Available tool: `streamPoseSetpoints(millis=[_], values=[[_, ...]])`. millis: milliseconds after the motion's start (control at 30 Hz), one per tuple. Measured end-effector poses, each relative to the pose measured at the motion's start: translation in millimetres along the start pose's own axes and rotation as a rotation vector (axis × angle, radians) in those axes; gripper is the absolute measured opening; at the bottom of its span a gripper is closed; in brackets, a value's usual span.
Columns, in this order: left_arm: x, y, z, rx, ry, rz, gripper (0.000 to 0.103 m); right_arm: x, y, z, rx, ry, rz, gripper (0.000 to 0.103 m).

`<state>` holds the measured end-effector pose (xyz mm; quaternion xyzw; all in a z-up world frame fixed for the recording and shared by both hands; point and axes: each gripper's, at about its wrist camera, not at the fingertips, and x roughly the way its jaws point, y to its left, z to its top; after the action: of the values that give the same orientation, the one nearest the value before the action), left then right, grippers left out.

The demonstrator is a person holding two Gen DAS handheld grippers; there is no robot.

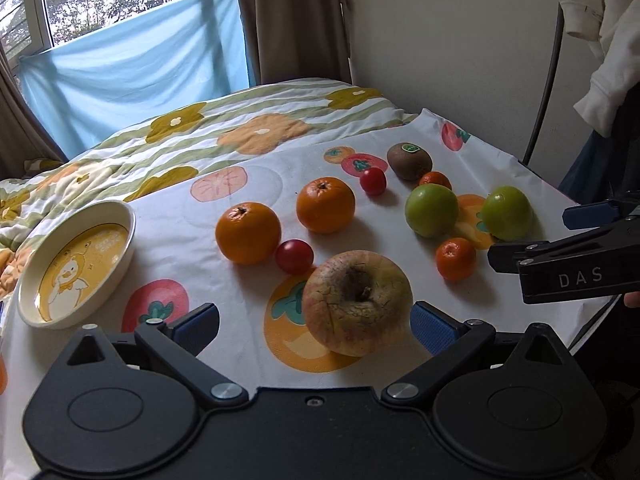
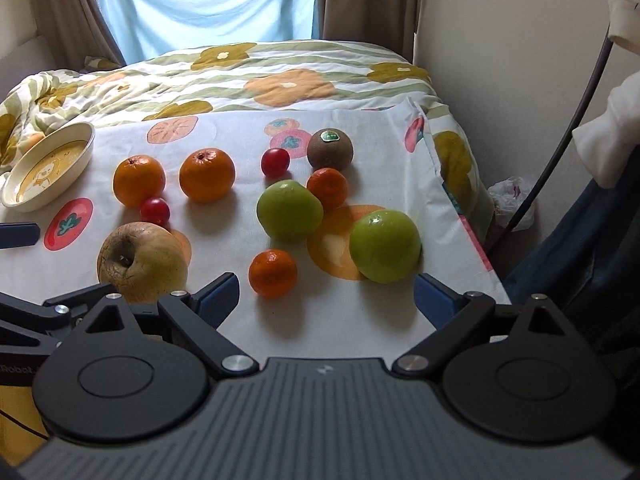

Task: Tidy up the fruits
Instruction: 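Grasp the large pale apple with the left gripper while the right gripper grasps a small mandarin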

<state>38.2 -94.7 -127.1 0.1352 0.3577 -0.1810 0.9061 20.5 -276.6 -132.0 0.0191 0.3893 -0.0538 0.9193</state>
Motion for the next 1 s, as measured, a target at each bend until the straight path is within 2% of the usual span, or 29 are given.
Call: streamPoseSetpoints(millis=[267, 400, 500, 567, 800, 1000], values=[[35.8, -24.8, -5.1, 0.038, 0.018, 0.039, 0.100, 27.5, -5.1, -11.6, -0.007, 0.014, 0.086, 0.103], [45.6, -30.0, -6.4, 0.038, 0.026, 0.049, 0.097, 37.9, -7.9, -13.6, 0.008, 0.028, 0.121, 0.098], [52.4, -33.6, -6.2, 0.050, 0.031, 0.064, 0.091, 42.8, -8.2, -13.7, 0.004, 0.035, 0.148, 0.095], [55.9, -34.2, -5.8, 0.043, 0.038, 0.062, 0.080, 45.1, -7.9, -12.6, 0.003, 0.035, 0.158, 0.093], [56.5, -37.1, -7.5, 0.033, 0.043, 0.077, 0.079, 54.6, -5.4, -11.0, 0.000, 0.049, 0.187, 0.087], [56.1, -38.0, -7.8, 0.043, 0.052, 0.100, 0.079, 59.5, -0.2, -6.4, -0.032, 0.043, 0.193, 0.076]])
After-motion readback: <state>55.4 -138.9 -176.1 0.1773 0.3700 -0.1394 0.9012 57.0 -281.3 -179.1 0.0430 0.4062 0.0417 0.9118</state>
